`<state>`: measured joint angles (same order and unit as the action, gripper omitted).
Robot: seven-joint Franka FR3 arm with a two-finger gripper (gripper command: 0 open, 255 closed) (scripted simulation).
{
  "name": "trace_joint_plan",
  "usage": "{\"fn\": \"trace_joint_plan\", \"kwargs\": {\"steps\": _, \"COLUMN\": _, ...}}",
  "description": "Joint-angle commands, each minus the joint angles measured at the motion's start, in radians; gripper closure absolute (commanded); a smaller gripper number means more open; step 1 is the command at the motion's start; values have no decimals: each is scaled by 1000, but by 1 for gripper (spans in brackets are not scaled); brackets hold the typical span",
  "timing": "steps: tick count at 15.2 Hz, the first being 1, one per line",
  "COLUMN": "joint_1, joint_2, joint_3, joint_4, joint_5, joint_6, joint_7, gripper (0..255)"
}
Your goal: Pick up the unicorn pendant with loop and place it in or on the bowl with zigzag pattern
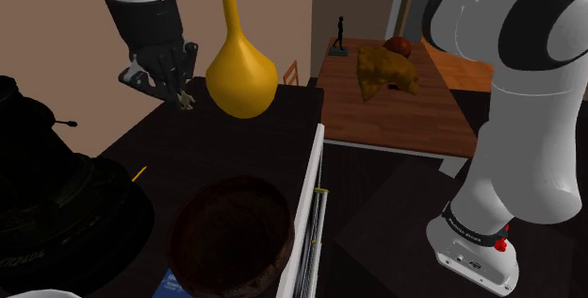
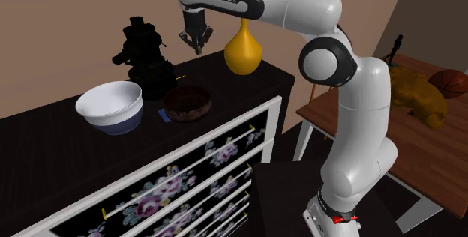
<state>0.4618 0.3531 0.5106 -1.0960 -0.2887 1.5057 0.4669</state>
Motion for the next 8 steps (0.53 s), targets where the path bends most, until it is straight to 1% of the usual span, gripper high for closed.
{"fn": "trace_joint_plan", "kwargs": {"steps": 1, "joint_1": -4, "joint_2": -66, "joint_3": 15, "joint_4": -94, "joint_5": 25, "joint_6": 28, "joint_7": 32, "gripper": 255}}
{"fn": "trace_joint_plan", "kwargs": {"steps": 4, "joint_1": -1, "joint_2": -148, "joint_3": 35, "joint_4": -205, "joint_5": 59, "joint_6": 58, "joint_7": 77, "gripper": 255}}
{"fn": "trace_joint_plan", "kwargs": {"steps": 8, "joint_1": 17, "joint_2": -239, "joint_3": 62, "joint_4": -317, "joint_5": 99, "joint_6": 83, "joint_7": 139, "gripper": 255}}
